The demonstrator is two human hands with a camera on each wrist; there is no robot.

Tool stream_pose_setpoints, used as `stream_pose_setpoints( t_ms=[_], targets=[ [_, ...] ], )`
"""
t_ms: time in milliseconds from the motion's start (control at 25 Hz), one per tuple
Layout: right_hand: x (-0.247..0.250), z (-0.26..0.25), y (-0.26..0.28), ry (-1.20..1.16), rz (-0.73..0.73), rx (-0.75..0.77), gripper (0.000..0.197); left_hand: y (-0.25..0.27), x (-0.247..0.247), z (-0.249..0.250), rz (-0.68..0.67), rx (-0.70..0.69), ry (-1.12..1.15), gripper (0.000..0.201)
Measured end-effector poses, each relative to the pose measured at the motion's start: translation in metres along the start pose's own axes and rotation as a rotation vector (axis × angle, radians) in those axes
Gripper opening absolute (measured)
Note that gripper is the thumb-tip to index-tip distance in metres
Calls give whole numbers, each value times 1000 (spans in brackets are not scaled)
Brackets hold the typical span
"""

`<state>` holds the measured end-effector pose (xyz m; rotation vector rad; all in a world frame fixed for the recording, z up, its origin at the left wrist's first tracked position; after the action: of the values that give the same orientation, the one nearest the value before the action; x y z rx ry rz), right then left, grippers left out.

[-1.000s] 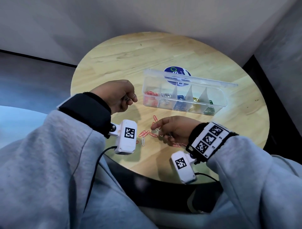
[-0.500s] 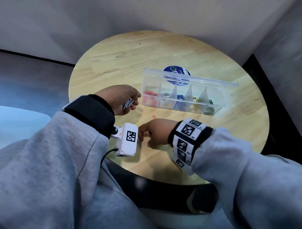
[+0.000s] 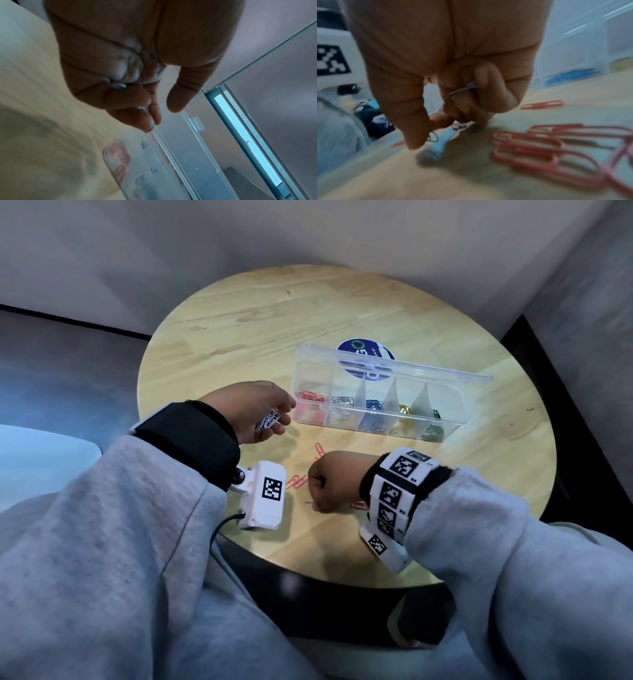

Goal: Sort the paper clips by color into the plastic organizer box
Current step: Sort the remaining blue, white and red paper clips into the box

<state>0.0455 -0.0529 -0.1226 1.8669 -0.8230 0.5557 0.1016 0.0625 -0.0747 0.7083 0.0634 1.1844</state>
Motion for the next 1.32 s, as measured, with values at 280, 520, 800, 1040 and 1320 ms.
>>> stream_pose_setpoints(
  t_ms=[280,520,800,1040,1320],
  targets=[
    [43,39,16,-989,106,-65,23,-8,-15,8,-97,-10,258,12],
    [87,56,30,-1541,337,-72,23,-14,-31,29,-164,-18,509,28],
    [107,59,8,-1798,482,-40,24,-28,-50,48,-212,-42,586,18],
    [105,57,3,-1830,372,26,40,-41,-60,51,-307,-103,767,18],
    [101,64,12,-1719,416,18,36,-34,-51,44,-227,-130,464,29]
  ],
)
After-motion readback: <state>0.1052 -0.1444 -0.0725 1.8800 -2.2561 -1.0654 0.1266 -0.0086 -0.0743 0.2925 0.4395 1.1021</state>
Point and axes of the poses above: each hand's wrist, its own y-axis away from the middle knuckle, its own x-axis out of the back of the hand, z = x × y, the point moved 6 cm from there along -y, towards the middle knuckle, and after that the axes turned 10 degrees about -y, right-handed, at the moved point
